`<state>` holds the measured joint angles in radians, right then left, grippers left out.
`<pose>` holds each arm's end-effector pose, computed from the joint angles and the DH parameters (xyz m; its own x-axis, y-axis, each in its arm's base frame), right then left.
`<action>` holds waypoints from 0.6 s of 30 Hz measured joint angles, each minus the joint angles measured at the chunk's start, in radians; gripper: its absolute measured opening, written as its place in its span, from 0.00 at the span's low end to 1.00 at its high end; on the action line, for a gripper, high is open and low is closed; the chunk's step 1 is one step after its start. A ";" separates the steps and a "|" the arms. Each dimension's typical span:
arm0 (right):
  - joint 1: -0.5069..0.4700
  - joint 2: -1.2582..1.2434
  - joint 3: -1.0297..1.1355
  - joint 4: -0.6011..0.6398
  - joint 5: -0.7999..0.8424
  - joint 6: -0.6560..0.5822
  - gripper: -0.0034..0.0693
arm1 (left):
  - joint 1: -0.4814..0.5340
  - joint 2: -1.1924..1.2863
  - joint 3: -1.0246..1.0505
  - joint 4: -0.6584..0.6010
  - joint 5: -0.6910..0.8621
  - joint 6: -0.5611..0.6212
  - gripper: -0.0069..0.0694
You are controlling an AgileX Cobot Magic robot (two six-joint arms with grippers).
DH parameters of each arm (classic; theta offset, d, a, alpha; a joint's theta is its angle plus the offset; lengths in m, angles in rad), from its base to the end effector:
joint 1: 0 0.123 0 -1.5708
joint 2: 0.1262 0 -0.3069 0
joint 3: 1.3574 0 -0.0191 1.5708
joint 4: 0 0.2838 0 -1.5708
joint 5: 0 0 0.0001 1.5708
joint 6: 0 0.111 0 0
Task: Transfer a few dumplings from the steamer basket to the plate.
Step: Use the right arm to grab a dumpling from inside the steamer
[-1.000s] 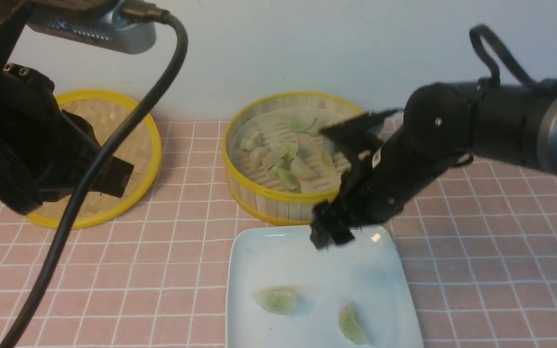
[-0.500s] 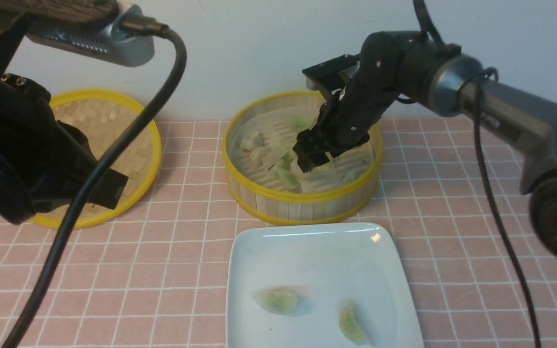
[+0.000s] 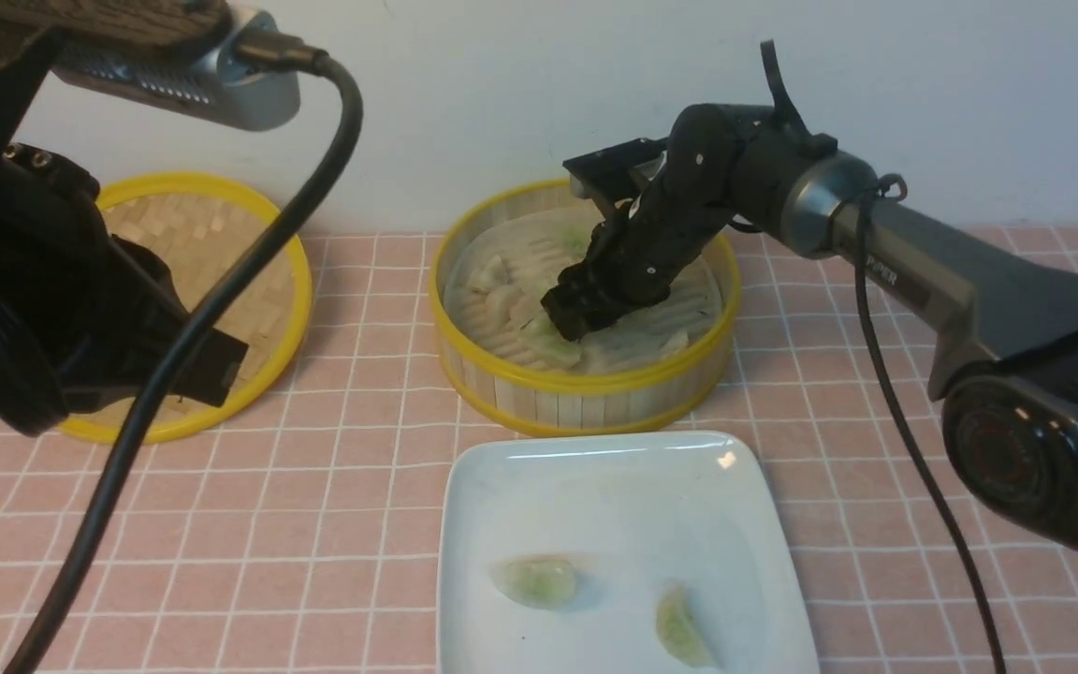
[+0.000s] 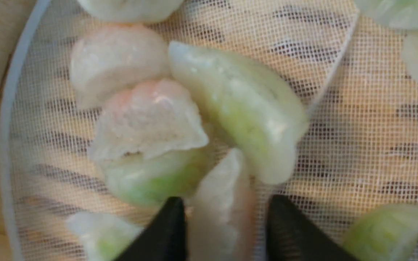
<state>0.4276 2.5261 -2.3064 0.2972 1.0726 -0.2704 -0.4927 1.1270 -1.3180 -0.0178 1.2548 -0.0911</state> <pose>0.5295 0.2727 0.1492 -0.7759 -0.4861 -0.4021 -0.5900 0.7848 0.1897 0.2052 -0.1123 0.4188 -0.7731 0.3055 -0.5559 0.4086 0.9102 -0.0680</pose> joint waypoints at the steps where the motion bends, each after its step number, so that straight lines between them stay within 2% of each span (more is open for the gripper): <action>1: 0.000 0.001 -0.010 0.000 0.017 0.000 0.31 | 0.000 0.000 0.000 0.000 0.000 0.000 0.08; 6: 0.000 0.012 -0.105 -0.025 0.148 0.035 0.32 | 0.000 0.000 0.000 0.002 0.000 0.000 0.08; 10: -0.006 -0.046 -0.150 -0.046 0.170 0.105 0.32 | 0.000 0.000 0.000 0.003 0.000 0.000 0.08; 14: -0.008 -0.193 -0.072 -0.052 0.176 0.135 0.32 | 0.000 0.000 0.000 0.000 0.000 0.000 0.08; 18: -0.005 -0.287 0.036 -0.049 0.178 0.097 0.32 | 0.000 0.000 0.000 -0.001 0.000 0.000 0.08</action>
<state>0.4226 2.2388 -2.2708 0.2480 1.2505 -0.1732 -0.4927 1.1270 -1.3180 -0.0190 1.2548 -0.0911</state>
